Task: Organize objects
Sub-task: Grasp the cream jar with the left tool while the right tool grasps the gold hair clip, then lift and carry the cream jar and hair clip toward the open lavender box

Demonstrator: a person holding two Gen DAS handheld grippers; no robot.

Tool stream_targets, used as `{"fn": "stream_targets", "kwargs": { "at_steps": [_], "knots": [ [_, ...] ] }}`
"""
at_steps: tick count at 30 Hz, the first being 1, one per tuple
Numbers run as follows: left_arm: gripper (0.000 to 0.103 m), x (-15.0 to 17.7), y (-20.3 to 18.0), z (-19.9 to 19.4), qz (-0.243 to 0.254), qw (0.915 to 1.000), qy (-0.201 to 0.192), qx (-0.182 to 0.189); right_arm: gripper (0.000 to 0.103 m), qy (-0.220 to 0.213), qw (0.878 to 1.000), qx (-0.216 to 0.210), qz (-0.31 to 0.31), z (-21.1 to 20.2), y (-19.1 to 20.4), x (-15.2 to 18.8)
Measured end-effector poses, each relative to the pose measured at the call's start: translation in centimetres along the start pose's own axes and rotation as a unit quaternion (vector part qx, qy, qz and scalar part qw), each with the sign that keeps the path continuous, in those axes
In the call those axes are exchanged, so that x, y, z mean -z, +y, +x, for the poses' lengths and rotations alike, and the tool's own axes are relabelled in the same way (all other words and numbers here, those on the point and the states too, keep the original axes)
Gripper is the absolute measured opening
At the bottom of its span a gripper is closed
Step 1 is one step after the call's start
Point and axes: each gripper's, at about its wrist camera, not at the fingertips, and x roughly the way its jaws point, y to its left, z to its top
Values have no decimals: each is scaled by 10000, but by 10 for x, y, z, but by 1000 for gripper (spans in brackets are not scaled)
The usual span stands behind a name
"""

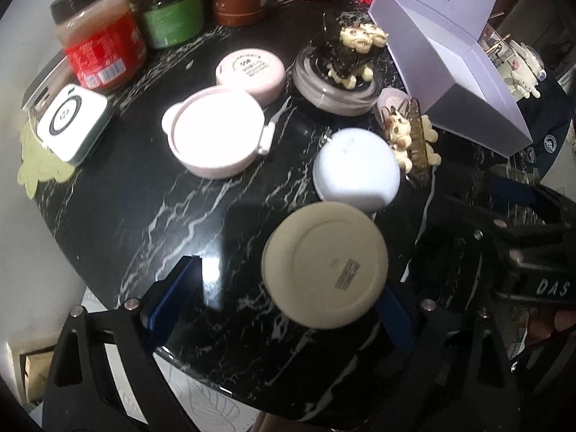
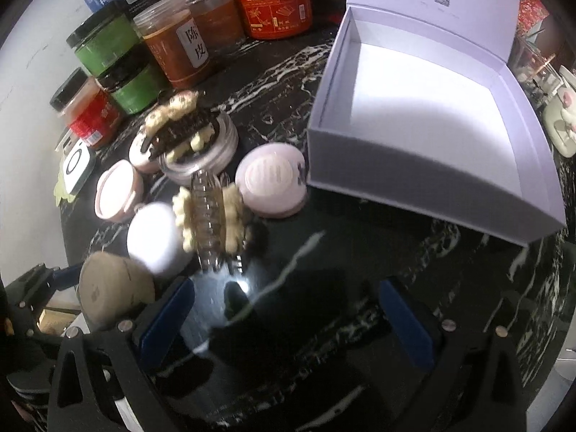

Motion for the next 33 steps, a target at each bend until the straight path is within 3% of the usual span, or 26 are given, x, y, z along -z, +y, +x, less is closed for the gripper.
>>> {"fn": "stream_targets", "kwargs": {
  "at_steps": [14, 15, 19, 22, 23, 27, 33],
  "knots": [
    [90, -5, 17, -6, -184, 9993, -316, -55, 83, -124, 9988, -436, 206, 9, 18, -24],
    [90, -5, 17, -6, -194, 9992, -338, -55, 80, -68, 9981, -340, 501, 8, 18, -24],
    [86, -4, 18, -9, -223, 9988, -435, -49, 66, -102, 9980, -447, 440, 13, 25, -29],
    [84, -2, 15, -10, -206, 9987, -458, -36, 44, -119, 9980, -476, 404, 13, 27, -29],
    [84, 0, 13, -11, -202, 9988, -453, -28, 42, -100, 9981, -459, 399, 13, 27, -28],
    [79, -4, 28, -10, -204, 9987, -473, 25, 42, -115, 9982, -459, 378, 12, 27, -21],
    [58, 0, 25, -14, -90, 9982, -559, 172, 42, -65, 9983, -390, 434, 4, 22, -5]
  ]
}}
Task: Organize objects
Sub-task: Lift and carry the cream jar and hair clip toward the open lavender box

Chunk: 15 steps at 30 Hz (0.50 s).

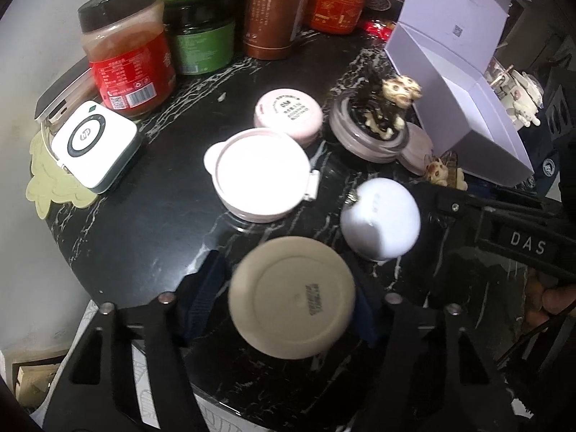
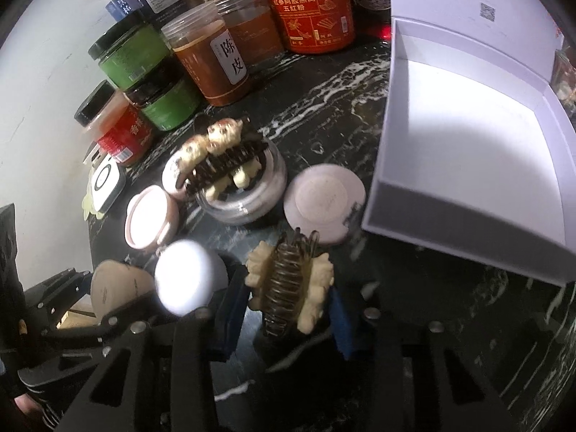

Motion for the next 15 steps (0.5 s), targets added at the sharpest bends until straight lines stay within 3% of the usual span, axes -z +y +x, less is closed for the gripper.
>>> {"fn": "stream_targets", "kwargs": {
  "at_steps": [7, 11, 15],
  "knots": [
    [55, 7, -1, -5, 141, 9999, -26, 42, 42, 73, 9999, 97, 72, -15, -6, 31],
    [55, 33, 0, -31, 244, 9997, 14, 94, 42, 113, 9996, 170, 177, -24, -12, 50],
    [55, 25, -16, -17, 400, 9990, 82, 180, 40, 157, 9989, 295, 326, -32, -22, 71]
  ]
}}
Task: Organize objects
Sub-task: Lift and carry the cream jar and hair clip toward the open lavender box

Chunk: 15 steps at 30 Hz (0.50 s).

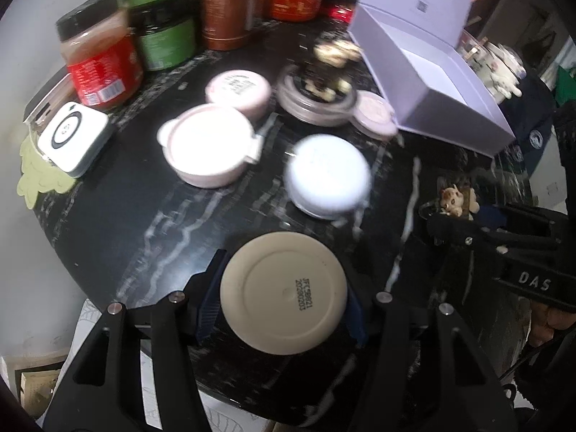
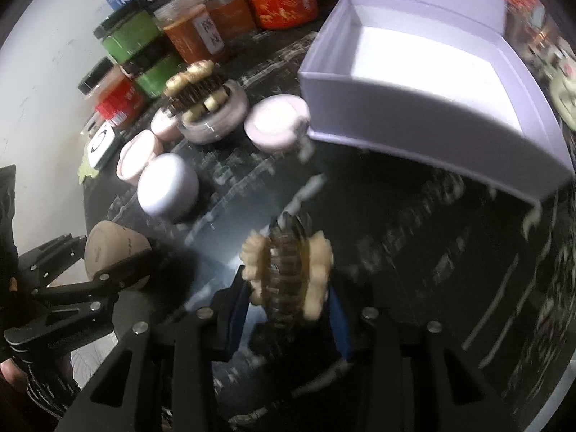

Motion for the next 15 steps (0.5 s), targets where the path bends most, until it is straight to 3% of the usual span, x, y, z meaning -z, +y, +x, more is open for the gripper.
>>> {"fn": "stream_targets", "kwargs": {
  "at_steps": [11, 15],
  "knots": [
    [55, 9, -49, 5, 646, 9973, 127, 336, 41, -16, 9992, 164, 360, -16, -23, 30],
    [59, 6, -58, 9, 749, 9970, 194, 97, 56, -4, 9989, 351, 307, -17, -23, 31]
  ]
}}
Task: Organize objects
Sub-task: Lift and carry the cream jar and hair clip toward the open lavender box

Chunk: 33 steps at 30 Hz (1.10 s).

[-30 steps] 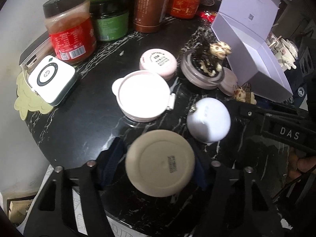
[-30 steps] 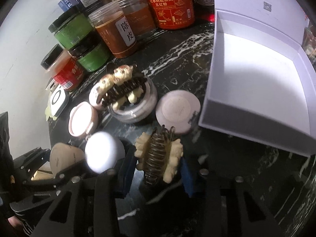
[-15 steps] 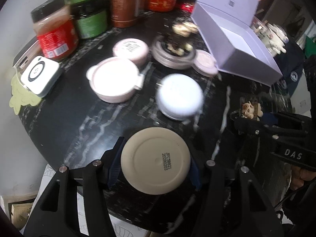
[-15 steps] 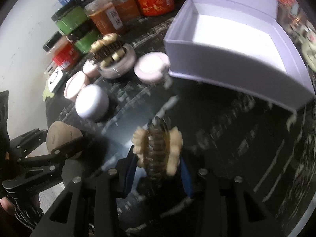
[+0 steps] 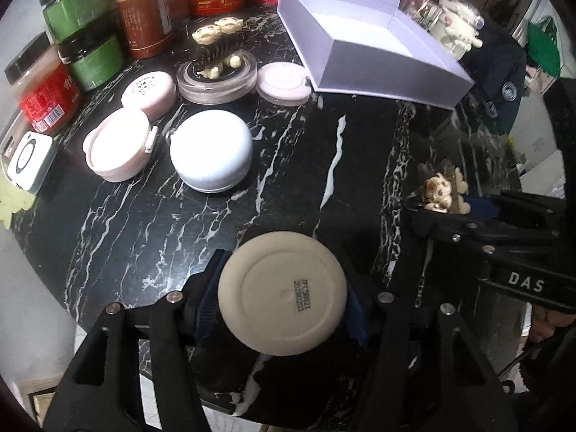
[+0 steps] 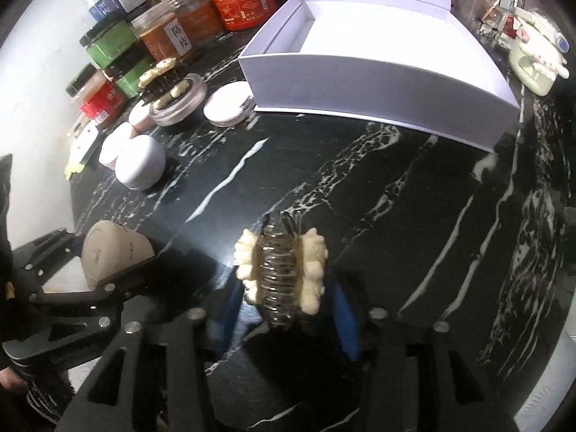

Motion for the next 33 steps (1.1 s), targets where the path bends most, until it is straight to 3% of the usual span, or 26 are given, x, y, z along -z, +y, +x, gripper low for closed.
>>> {"fn": "stream_targets", "kwargs": {
  "at_steps": [7, 9, 10, 12, 13, 21, 33],
  "knots": [
    [69, 0, 0, 1, -154, 9997, 150, -106, 57, -62, 10000, -30, 44, -2, -5, 4],
    [70, 1, 0, 1, -205, 9996, 158, -71, 50, -92, 9999, -74, 31, -4, -6, 5],
    [70, 2, -1, 0, -195, 9997, 155, -66, 40, -93, 9999, -144, 21, -4, -7, 6],
    [67, 3, -3, 0, -156, 9998, 136, -59, 40, -84, 9999, -126, -1, -6, -8, 8],
    [54, 3, -4, -2, -128, 9999, 96, -57, 40, -98, 9999, -138, -23, -8, -9, 9],
    [53, 2, -18, -6, -187, 9989, 368, 237, 40, -104, 9997, -190, -82, -30, -18, 21],
    [53, -17, -61, -36, 295, 9986, 240, 362, 40, -168, 9997, -160, 78, -66, -47, 37]
  ]
}}
